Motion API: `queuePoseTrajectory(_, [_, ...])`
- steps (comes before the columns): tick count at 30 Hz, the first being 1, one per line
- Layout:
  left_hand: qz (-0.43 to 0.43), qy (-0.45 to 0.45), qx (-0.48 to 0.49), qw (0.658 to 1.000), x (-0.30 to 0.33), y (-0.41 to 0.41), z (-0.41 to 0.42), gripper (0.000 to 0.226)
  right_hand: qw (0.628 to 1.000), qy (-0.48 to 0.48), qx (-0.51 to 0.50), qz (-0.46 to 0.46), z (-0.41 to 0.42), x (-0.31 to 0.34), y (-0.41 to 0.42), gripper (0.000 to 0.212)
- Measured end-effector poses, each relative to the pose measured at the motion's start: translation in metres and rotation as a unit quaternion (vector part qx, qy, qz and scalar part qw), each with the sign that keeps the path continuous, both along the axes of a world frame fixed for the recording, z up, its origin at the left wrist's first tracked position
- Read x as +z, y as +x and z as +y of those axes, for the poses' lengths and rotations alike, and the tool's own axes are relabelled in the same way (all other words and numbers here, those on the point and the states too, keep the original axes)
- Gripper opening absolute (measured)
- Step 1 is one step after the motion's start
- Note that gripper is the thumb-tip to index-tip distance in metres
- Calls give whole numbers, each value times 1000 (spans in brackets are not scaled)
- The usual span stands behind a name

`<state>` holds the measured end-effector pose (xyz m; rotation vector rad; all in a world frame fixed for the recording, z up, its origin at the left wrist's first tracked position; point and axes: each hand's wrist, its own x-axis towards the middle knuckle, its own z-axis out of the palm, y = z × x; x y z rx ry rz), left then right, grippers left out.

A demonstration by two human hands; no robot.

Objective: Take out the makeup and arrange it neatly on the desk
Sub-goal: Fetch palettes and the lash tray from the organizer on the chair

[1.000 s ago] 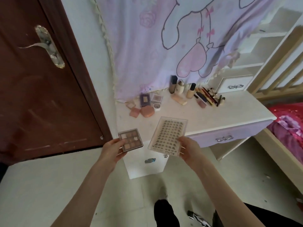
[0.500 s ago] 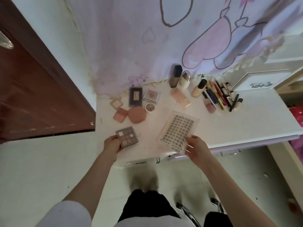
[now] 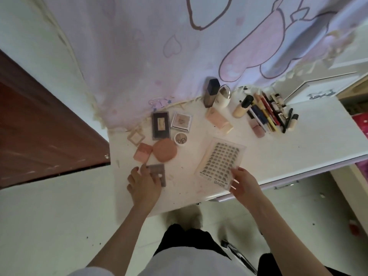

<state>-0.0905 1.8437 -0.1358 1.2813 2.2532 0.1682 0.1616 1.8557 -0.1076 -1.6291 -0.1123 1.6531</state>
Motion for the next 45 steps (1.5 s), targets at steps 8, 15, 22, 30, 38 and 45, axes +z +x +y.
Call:
queuePoseTrajectory(8, [14, 57, -335, 941, 13, 88, 38, 52, 981, 67, -180, 38, -11, 9, 65, 21])
queuePoseTrajectory(15, [0, -45, -424, 905, 0, 201, 70, 62, 945, 39, -325, -6, 17, 12, 190, 14])
queuePoseTrajectory(22, [61, -148, -389, 907, -23, 286, 93, 81, 960, 19, -277, -44, 90, -3, 302, 19])
queuePoseTrajectory(30, [88, -165, -375, 908, -38, 288, 89, 93, 970, -2, -239, -34, 151, -15, 340, 17])
queuePoseTrajectory(38, [99, -173, -378, 904, -31, 291, 90, 93, 978, -13, -134, -162, 159, -18, 346, 21])
queuePoseTrajectory(45, [45, -141, -386, 910, -21, 282, 82, 71, 877, 44, 146, -455, 115, -21, 317, 47])
